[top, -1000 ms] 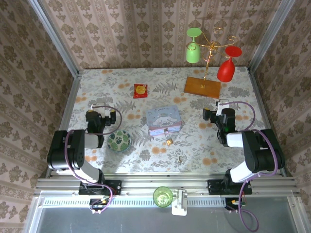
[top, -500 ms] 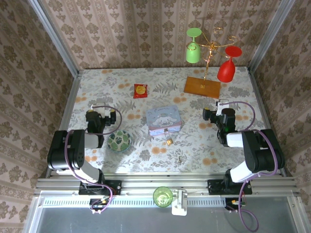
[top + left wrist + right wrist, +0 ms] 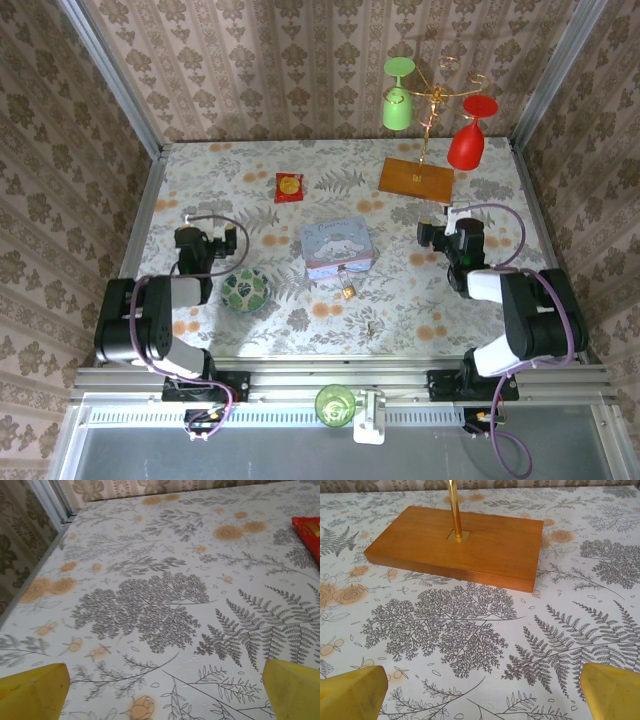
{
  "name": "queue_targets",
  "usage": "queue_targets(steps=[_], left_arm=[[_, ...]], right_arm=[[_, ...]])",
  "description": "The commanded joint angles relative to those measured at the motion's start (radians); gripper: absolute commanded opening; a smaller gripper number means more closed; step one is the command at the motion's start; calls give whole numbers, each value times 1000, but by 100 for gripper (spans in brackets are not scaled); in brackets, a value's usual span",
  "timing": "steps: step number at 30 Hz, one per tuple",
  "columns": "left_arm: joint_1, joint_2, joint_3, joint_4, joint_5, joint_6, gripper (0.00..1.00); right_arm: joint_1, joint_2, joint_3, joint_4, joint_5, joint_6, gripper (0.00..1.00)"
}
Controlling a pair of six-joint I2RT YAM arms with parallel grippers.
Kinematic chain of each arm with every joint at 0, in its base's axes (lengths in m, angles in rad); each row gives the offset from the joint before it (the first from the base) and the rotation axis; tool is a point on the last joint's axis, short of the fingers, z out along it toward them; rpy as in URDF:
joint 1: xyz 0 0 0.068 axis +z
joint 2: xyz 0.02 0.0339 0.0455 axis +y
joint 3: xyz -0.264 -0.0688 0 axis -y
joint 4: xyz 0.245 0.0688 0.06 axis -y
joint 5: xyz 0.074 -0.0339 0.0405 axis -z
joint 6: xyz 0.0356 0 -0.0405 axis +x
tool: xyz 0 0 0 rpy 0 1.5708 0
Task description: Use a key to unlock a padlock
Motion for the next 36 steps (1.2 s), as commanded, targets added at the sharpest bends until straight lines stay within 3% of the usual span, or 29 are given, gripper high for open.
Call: queue_targets(steps=[1,6,11,13,17,22,26,30,36], left_arm=[[9,-152,93,-234,-47,-64,100],[6,-345,123,-398,29,-248,100],[-18,-536,82,-429,251,-427,100],[-71,-599,78,-496,268,-457,100],[-270,-667,138,-752,228,-429,100],[-518,-690,122,-832,181,-494,100],[-684,-665,136,-858,127,-518,100],[-819,-619,137,-833,77,-576,100],[-978,-562,112,-743,9,-655,100]], right_arm=[[0,-131,79,-188,-11,13,100],[0,-324,139,-432,-19,122,100],[7,-477,199,-687,-223,292,100],[38,-533,190,-759,-251,357,100],[209,-609,167,-922,-192,412,100],[471,-583,149,-1101,-43,448,100],[646,-516,117,-1135,51,526,99],[804,-403,129,-1165,154,597,89],[969,-267,163,-1163,205,686,69]])
